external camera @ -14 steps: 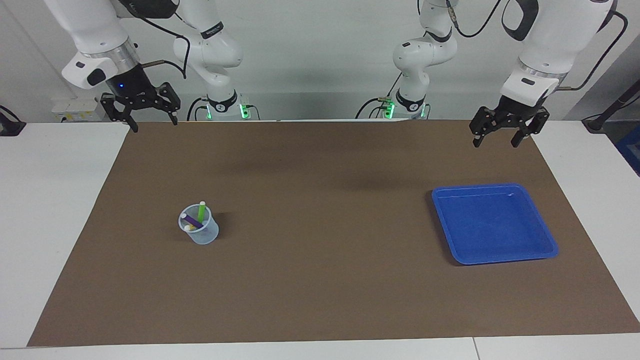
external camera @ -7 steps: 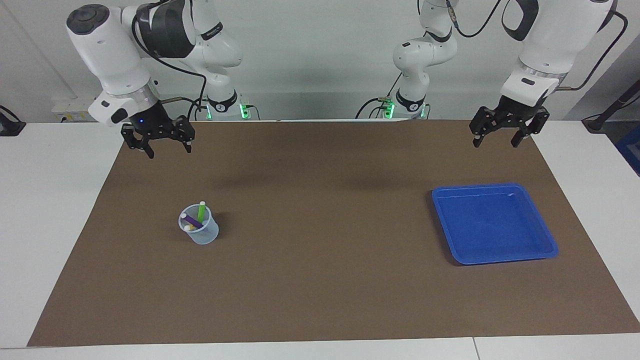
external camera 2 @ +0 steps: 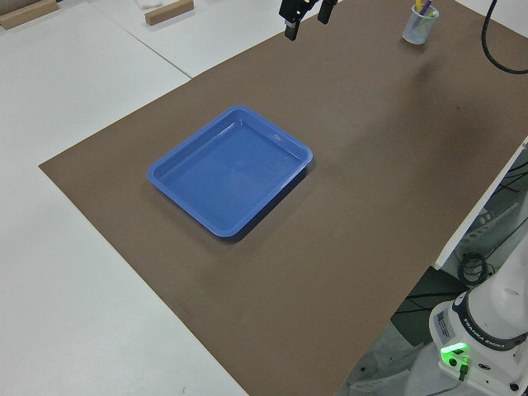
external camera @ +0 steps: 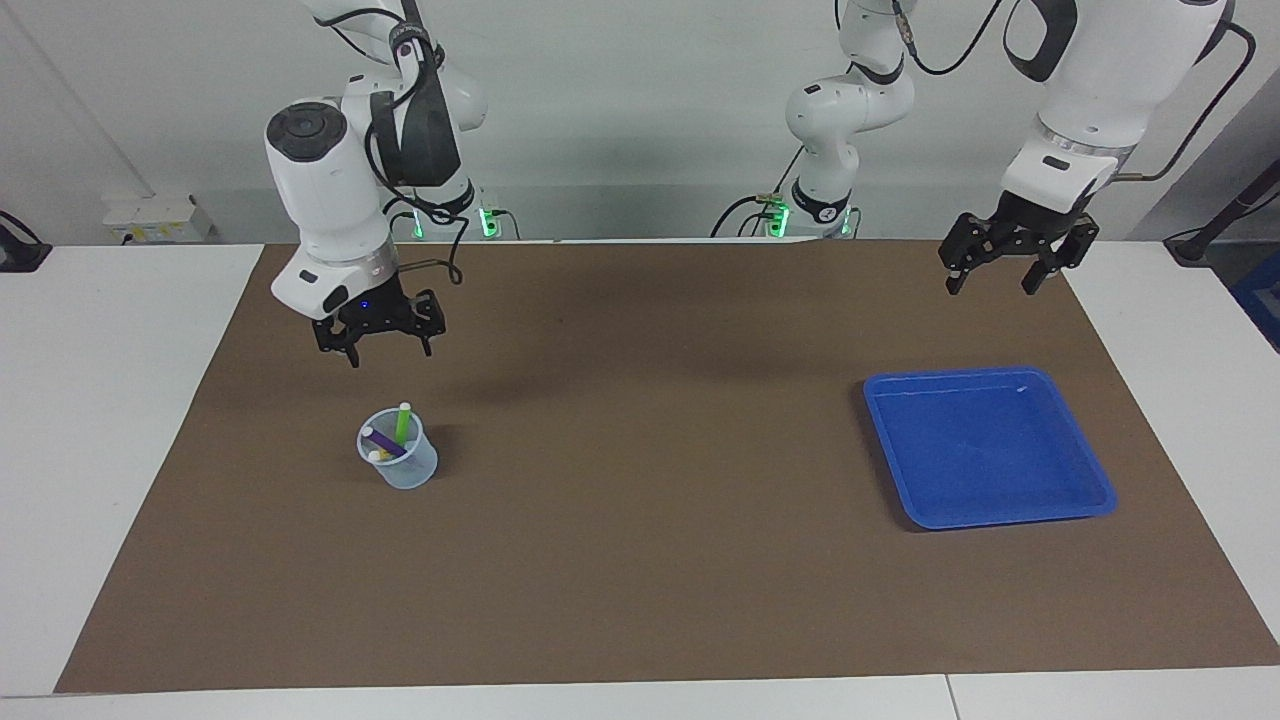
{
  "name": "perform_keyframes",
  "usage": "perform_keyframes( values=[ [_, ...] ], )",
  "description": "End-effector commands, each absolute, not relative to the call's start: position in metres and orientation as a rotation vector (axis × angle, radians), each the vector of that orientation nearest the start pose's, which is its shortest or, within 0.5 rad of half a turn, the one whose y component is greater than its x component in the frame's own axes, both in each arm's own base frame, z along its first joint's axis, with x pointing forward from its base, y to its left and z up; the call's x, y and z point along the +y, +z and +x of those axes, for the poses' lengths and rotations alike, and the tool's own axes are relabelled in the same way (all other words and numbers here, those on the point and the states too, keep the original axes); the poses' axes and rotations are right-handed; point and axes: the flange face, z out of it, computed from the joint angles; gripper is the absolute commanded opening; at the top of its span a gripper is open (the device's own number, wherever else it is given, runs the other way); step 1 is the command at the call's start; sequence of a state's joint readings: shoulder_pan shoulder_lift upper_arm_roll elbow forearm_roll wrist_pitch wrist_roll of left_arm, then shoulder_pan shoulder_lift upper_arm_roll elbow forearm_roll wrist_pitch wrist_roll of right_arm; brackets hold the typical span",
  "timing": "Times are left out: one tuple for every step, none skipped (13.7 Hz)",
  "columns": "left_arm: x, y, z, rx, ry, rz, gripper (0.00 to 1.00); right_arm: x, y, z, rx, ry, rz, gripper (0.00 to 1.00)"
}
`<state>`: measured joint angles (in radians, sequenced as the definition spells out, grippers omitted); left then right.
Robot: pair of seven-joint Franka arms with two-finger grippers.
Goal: Right arm passes pens to left for tray arrangement
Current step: 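Move the right gripper toward the white pen cup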
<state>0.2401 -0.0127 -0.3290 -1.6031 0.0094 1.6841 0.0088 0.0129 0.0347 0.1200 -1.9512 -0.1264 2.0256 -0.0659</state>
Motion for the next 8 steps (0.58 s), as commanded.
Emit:
perform_keyframes(
  values=[
    [-0.05,0.628,0.551,0.149,-0.137,-3.127,1.0,0.076,0.439,0.577,-0.528,-0.087,-3.26,1.0],
    [-0.05,0.628,0.551,0.149,-0.137,-3.127,1.0,0.074,0.433,0.579,-0.558,-0.073,-3.26,1.0],
    [-0.05,0.628,0.551,0.147,-0.137,-3.127,1.0,0.074,0.432,0.578,-0.585,-0.065,-3.257,1.0],
    [-0.05,0.627,0.551,0.149,-0.134,-3.127,1.0,0.075,0.432,0.578,-0.599,-0.065,-3.256,1.0],
    [-0.05,0.627,0.551,0.149,-0.134,-3.127,1.0,0.075,0.427,0.579,-0.615,-0.055,-3.259,1.0],
    [-0.05,0.627,0.551,0.149,-0.134,-3.127,1.0,0.075,0.426,0.581,-0.633,-0.07,-3.263,1.0],
    [-0.051,0.627,0.551,0.152,-0.134,-3.127,1.0,0.075,0.418,0.58,-0.669,-0.068,-3.262,1.0],
    [-0.05,0.628,0.551,0.149,-0.137,-3.127,1.0,0.075,0.414,0.58,-0.715,-0.084,-3.265,1.0]
  ],
)
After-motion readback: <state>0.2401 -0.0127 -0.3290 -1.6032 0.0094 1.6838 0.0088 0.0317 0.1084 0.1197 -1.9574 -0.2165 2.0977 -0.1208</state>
